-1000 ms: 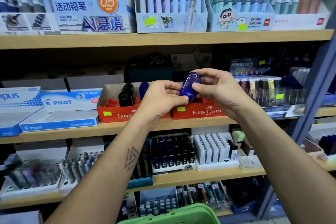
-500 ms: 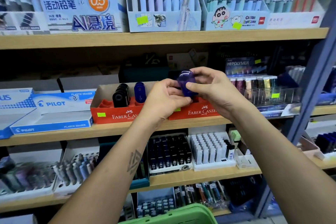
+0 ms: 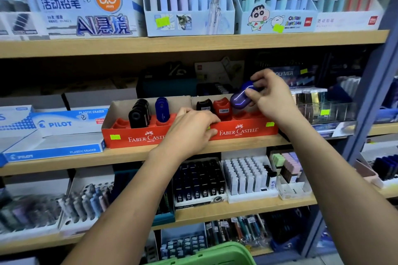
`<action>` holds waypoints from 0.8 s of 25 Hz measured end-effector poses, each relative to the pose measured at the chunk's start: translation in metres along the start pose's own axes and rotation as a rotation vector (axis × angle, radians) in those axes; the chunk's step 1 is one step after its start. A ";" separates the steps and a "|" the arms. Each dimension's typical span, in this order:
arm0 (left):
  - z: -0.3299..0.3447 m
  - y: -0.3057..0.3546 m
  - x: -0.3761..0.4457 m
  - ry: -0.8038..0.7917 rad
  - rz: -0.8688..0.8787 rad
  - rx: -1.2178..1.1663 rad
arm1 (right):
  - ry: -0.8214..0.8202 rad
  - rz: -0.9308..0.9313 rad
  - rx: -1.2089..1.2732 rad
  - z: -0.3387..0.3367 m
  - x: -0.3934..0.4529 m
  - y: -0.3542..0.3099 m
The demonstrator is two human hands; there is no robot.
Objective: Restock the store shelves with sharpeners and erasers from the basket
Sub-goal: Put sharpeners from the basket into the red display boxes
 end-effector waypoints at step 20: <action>0.009 -0.008 0.008 0.009 -0.064 -0.073 | -0.112 0.106 -0.476 0.019 0.001 0.007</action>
Point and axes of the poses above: each hand's wrist, its own x-axis towards the middle knuckle, its own z-axis out of the palm, y = z × x, the point moved 1 cm from there along x, towards the middle knuckle, and after that the axes turned 14 degrees about -y, right-handed, at the moved point
